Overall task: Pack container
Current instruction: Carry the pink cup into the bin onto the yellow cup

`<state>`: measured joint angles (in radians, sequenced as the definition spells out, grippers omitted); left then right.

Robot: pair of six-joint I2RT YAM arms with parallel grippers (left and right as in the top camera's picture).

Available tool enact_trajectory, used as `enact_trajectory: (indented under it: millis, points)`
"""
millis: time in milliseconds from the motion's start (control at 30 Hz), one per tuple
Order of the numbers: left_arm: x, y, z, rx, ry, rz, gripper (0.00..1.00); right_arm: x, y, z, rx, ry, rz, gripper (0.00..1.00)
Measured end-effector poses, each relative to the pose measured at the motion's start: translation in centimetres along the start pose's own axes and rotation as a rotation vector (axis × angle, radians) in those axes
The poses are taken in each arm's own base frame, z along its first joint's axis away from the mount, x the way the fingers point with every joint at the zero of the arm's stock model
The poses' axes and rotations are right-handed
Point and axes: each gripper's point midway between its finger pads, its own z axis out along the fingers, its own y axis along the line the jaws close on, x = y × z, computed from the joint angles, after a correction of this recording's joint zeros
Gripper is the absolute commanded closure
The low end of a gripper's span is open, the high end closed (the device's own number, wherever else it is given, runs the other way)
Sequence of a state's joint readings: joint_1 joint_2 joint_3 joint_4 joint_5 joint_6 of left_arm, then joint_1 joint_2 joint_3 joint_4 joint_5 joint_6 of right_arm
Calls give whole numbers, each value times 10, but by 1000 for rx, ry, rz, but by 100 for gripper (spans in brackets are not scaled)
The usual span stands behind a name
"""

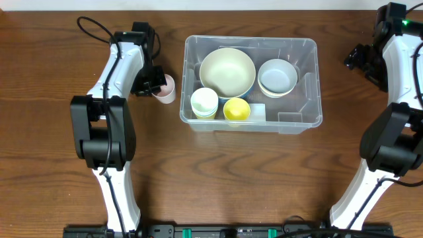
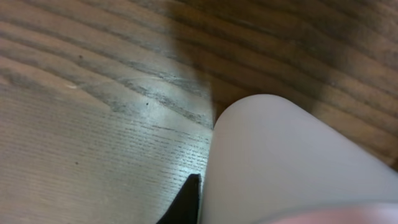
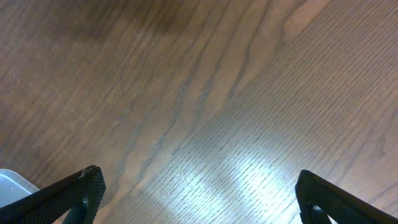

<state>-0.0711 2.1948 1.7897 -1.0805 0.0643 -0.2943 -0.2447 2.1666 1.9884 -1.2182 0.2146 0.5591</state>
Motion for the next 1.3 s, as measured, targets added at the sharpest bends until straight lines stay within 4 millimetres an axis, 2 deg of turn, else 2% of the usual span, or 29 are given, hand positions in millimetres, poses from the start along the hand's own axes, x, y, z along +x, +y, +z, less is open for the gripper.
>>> enact_trajectory:
  millis: [167, 233, 300, 400, 500, 533, 633, 700, 767, 800, 900, 1033, 1167, 1300]
  points:
    - [1, 3, -3, -2, 6, -2, 94, 0, 0, 0, 0, 0, 0, 1]
    - [-2, 4, -12, 7, -16, -9, 94, 0, 0, 0, 0, 0, 0, 1]
    - [-8, 6, -30, 23, -61, -16, 94, 0, 0, 0, 0, 0, 0, 1]
    - [-15, 8, -81, 66, -183, -21, 94, 0, 0, 0, 0, 0, 0, 1]
    - [-9, 7, -149, 119, -334, -8, 94, 0, 0, 0, 0, 0, 0, 1]
    - [-2, 5, -176, 139, -392, 9, 94, 0, 0, 0, 0, 0, 0, 1]
    - [28, -10, -234, 191, -511, 93, 94, 0, 0, 0, 0, 0, 0, 1]
    - [53, -29, -259, 227, -561, 180, 94, 0, 0, 0, 0, 0, 0, 1]
    - [81, -54, -274, 266, -580, 290, 94, 0, 0, 0, 0, 0, 0, 1]
    - [94, -67, -277, 282, -577, 344, 94, 0, 0, 0, 0, 0, 0, 1]
    - [116, -96, -272, 302, -555, 455, 94, 0, 0, 0, 0, 0, 0, 1]
    - [139, -128, -249, 296, -484, 565, 94, 0, 0, 0, 0, 0, 0, 1]
    - [151, -149, -223, 272, -413, 626, 94, 0, 0, 0, 0, 0, 0, 1]
    - [151, -163, -202, 251, -372, 656, 94, 0, 0, 0, 0, 0, 0, 1]
